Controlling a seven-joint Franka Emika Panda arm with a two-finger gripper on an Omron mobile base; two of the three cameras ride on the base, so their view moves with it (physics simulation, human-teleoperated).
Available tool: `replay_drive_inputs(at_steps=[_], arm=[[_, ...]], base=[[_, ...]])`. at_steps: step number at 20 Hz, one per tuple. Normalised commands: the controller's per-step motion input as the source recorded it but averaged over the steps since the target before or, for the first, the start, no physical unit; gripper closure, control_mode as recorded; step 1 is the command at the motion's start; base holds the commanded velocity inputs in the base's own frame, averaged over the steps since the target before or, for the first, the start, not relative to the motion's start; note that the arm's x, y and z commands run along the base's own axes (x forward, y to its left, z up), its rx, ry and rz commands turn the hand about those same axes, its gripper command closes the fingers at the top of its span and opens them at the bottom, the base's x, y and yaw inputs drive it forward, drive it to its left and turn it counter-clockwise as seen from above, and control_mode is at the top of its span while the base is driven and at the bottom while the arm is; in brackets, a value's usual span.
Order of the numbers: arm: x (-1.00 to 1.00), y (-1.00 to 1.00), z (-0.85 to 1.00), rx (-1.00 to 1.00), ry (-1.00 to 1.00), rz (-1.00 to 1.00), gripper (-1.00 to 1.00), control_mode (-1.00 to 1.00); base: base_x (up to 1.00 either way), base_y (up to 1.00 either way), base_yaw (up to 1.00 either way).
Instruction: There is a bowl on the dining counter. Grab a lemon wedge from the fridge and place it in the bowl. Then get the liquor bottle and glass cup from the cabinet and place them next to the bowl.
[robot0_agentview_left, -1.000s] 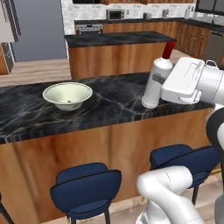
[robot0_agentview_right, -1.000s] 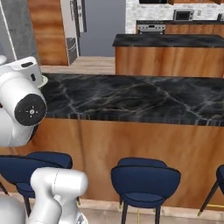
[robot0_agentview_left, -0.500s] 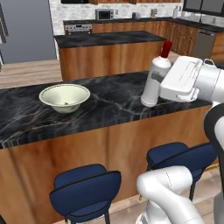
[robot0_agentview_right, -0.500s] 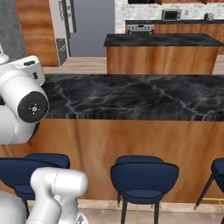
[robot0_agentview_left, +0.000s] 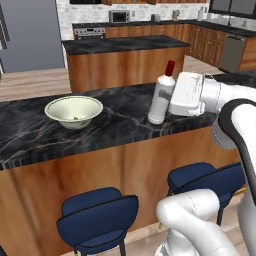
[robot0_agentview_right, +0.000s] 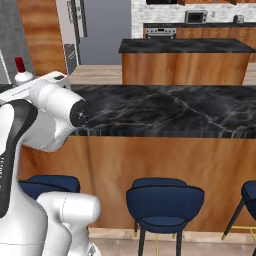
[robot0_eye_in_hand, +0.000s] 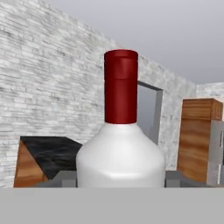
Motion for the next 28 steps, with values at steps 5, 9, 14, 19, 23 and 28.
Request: replay_drive_inputs(at_steps=[5, 9, 14, 19, 23, 28], arm=[[0.82, 0.0, -0.29, -0.02, 0.0, 0.15, 1.0, -1.0], [0.82, 0.0, -0.2, -0.06, 0.03, 0.08, 1.0, -1.0], [0.89, 0.15, -0.28, -0.09, 0.01, 0.01, 1.0, -1.0], [0.82, 0.26, -0.34, -0.05, 0.01, 0.0, 1.0, -1.0], [0.62, 0.33, -0.42, -0.01, 0.0, 0.0, 1.0, -1.0], [0.64, 0.27, -0.3, 0.0, 0.0, 0.0, 1.0, -1.0]], base=[[0.0, 0.0, 0.0], [0.0, 0.0, 0.0], [0.0, 0.0, 0.0], [0.0, 0.0, 0.0], [0.0, 0.0, 0.0], [0.0, 0.0, 0.0]])
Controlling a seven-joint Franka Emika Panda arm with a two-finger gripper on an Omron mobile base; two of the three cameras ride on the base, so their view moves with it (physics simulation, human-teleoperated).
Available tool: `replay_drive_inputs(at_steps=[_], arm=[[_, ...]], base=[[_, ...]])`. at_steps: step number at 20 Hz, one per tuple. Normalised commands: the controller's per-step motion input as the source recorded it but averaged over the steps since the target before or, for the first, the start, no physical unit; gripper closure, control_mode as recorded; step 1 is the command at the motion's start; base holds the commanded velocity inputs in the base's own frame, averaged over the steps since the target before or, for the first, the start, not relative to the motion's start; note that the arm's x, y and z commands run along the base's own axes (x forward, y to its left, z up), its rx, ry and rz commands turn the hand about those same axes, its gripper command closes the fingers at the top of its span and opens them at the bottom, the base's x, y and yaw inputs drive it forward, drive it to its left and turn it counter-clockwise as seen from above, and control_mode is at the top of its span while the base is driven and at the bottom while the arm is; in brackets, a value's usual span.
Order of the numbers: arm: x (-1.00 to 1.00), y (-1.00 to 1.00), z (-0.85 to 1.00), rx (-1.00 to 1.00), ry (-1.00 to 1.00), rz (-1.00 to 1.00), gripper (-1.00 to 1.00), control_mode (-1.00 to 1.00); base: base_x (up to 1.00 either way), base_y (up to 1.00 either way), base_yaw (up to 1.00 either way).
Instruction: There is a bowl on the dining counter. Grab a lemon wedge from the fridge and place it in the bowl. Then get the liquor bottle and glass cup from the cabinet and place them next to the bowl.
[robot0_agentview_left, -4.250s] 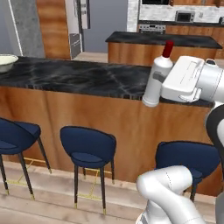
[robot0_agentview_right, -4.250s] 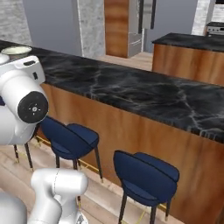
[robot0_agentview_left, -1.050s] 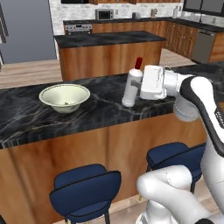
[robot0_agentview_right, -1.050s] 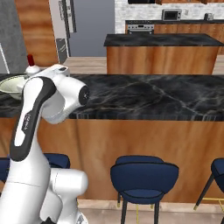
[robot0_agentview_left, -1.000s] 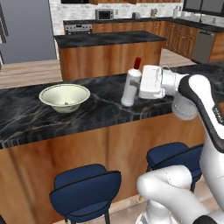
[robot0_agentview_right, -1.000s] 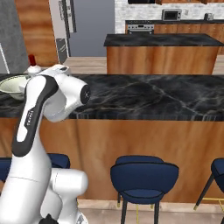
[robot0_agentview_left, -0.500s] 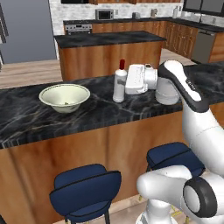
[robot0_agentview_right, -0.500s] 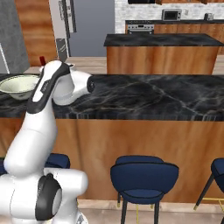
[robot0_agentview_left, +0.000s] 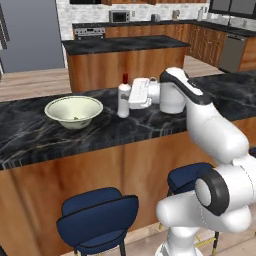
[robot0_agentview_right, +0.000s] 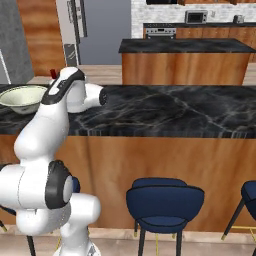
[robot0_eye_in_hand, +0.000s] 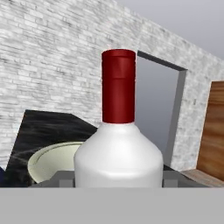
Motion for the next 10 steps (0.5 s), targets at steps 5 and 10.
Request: replay_drive_inputs(at_steps=[5, 10], arm=[[0.57, 0.28, -0.21, 0.0, 0.01, 0.0, 1.0, -1.0], [0.4, 0.3, -0.27, 0.0, 0.11, 0.01, 1.0, -1.0]], base=[[0.0, 0.0, 0.0], [0.0, 0.0, 0.0]])
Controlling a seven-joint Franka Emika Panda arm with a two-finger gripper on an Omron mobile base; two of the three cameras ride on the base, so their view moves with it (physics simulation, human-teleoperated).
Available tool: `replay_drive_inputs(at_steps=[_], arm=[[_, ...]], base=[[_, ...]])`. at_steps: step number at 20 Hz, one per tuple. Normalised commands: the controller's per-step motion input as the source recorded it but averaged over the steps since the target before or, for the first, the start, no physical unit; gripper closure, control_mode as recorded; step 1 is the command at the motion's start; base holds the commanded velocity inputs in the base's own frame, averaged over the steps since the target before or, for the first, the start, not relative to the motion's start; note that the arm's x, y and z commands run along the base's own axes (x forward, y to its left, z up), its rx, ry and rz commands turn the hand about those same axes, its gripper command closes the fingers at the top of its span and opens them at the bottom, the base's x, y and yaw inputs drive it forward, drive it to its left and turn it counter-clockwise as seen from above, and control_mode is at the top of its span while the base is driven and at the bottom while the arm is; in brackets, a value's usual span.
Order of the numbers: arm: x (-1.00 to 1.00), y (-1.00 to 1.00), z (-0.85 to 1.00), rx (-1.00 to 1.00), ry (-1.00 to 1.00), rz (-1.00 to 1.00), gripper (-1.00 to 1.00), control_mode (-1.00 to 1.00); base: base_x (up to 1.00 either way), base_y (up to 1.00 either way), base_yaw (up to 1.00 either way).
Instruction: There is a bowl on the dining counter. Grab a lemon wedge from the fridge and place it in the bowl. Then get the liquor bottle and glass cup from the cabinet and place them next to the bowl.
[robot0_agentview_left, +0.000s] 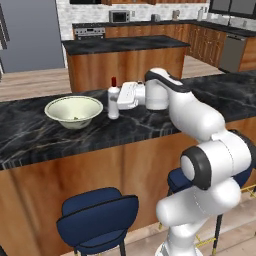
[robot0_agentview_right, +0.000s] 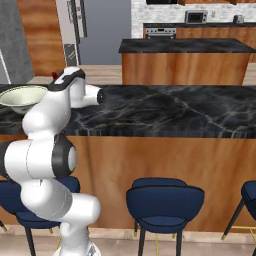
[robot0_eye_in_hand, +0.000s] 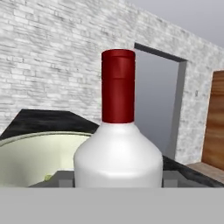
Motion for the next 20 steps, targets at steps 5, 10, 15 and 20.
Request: replay_drive_inputs(at_steps=[5, 10, 15, 20], arm=[[0.29, 0.24, -0.28, -0.01, 0.05, 0.01, 1.0, -1.0], [0.14, 0.2, -0.24, -0.06, 0.0, 0.0, 1.0, -1.0], [0.01, 0.1, -0.26, -0.1, -0.07, 0.0, 1.0, -1.0], [-0.03, -0.01, -0.33, -0.05, -0.16, 0.0, 1.0, -1.0]], base=[[0.0, 0.0, 0.0], [0.0, 0.0, 0.0], [0.0, 0.0, 0.0], [0.0, 0.0, 0.0]])
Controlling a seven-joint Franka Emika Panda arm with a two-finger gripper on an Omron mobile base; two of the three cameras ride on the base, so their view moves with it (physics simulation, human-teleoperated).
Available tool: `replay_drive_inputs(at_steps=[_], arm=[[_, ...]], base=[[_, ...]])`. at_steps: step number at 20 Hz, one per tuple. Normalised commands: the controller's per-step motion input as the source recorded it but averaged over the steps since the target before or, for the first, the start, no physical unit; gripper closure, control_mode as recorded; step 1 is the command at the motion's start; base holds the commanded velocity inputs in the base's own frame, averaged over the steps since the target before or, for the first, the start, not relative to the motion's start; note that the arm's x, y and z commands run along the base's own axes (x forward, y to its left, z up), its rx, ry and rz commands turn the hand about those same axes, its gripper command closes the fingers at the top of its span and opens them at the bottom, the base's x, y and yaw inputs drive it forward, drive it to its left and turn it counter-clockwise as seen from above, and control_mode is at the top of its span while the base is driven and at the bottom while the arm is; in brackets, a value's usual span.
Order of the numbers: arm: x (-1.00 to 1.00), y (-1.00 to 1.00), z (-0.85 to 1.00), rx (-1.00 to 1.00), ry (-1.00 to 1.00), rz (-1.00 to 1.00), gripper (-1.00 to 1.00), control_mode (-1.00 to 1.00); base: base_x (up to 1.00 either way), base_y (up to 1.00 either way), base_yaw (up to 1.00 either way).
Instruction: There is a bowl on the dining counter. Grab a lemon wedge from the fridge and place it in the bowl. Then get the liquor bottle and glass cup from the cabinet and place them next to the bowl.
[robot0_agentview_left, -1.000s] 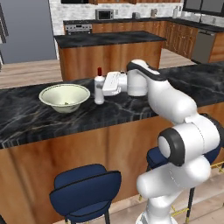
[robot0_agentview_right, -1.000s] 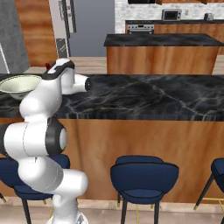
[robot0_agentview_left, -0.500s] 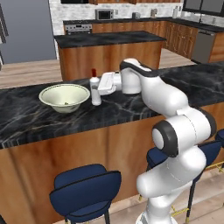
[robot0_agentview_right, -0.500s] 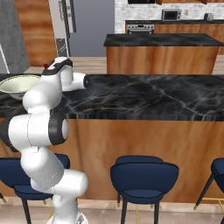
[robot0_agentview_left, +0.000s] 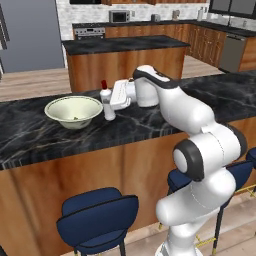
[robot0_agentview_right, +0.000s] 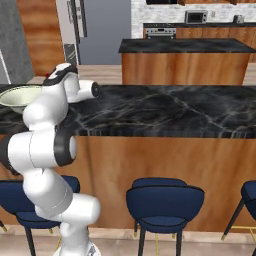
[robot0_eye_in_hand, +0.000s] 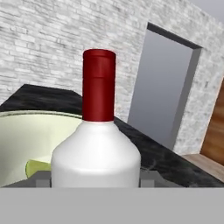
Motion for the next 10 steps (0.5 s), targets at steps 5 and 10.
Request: replay_drive_inputs(at_steps=[5, 10], arm=[[0.0, -0.2, -0.26, 0.0, -0.14, 0.0, 1.0, -1.0], [0.04, -0.15, -0.2, 0.0, -0.03, 0.02, 1.0, -1.0]], base=[[0.0, 0.0, 0.0], [0.0, 0.0, 0.0]])
